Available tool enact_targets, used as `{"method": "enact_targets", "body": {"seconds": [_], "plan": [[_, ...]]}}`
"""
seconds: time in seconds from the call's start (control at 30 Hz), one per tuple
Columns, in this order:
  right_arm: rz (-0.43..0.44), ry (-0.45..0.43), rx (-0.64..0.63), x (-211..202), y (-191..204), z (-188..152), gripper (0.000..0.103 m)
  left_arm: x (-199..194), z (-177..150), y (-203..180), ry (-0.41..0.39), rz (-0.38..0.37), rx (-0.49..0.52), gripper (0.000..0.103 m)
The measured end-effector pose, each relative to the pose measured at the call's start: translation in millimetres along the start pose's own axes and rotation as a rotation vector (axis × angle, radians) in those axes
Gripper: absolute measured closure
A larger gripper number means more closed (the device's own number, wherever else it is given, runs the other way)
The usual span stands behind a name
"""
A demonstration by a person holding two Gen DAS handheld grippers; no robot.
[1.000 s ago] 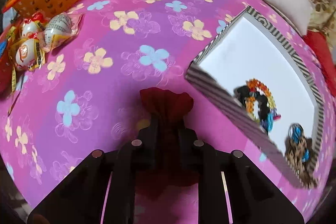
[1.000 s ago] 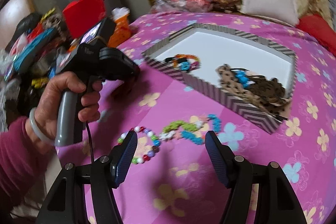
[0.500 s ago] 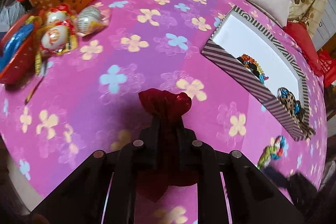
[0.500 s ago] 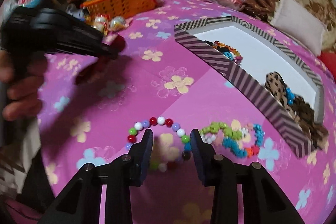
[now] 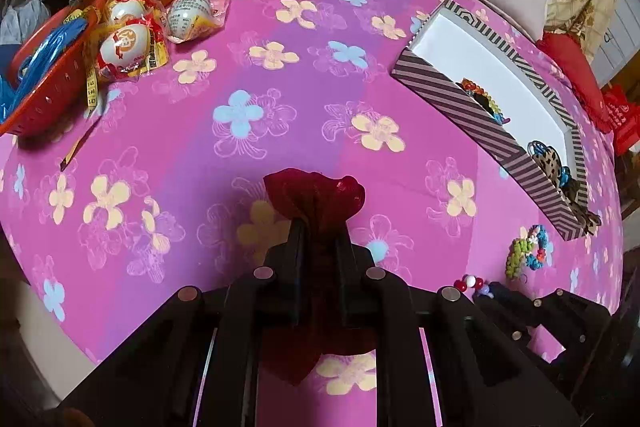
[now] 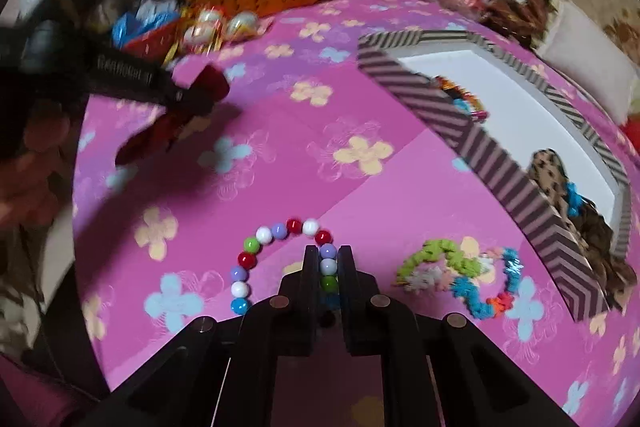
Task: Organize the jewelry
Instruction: 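Grasp the red bow with the left tool while the right tool grasps the multicolor bead bracelet, then carry the red bow and bead bracelet over the tray with both tools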
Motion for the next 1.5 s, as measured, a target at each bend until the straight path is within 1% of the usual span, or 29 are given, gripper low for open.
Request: {"method": "enact_targets", "body": {"seconds": [0.03,0.1,0.3,0.7,1.0,1.2,1.3,1.5], "plan": [[0.018,-0.021,0.034,-8.4,-4.6,1.6,0.094,-1.5,-0.2,-0.9,-0.004,0.002,0.004,0.091],[0.024,-0.044,0.046,-19.2,-5.9,7.1,0.094,-4.8,0.3,-3.3,-0.014,0.007,0.014,0.091],[-0.010,-0.102,0.057,-48.8,-16.6,24.7,0.094,-16.0,4.9,-17.0,-0.043,0.001,0.034,0.091],[-0.067,-0.159,0.105,-77.9,-48.5,42.5,0.094,-28.5,15.0,-56.0,-0.102,0.045,0.124,0.091],[-0.129,-0.180,0.160,-84.6,-90.7,61.0,0.094,-29.4,31.7,-91.8,-0.155,0.077,0.204,0.091],[-0.154,-0.179,0.200,-80.6,-116.5,68.2,0.094,-21.1,44.9,-112.5,-0.166,0.088,0.238,0.091],[-0.154,-0.178,0.224,-76.2,-126.6,71.6,0.094,-16.1,50.5,-119.8,-0.160,0.074,0.240,0.091],[-0.151,-0.174,0.268,-65.4,-143.8,74.1,0.094,-3.1,70.1,-136.8,-0.137,-0.029,0.235,0.091]]}}
Point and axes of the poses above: each gripper's, at about its wrist camera, not at the fingertips, and x roughly the way its jaws point, y to its left, z to its top, the point moved 2 cm from there along x, roughly the way its jaws point, and after that the axes turned 4 degrees about -z, right-handed, at the moved point
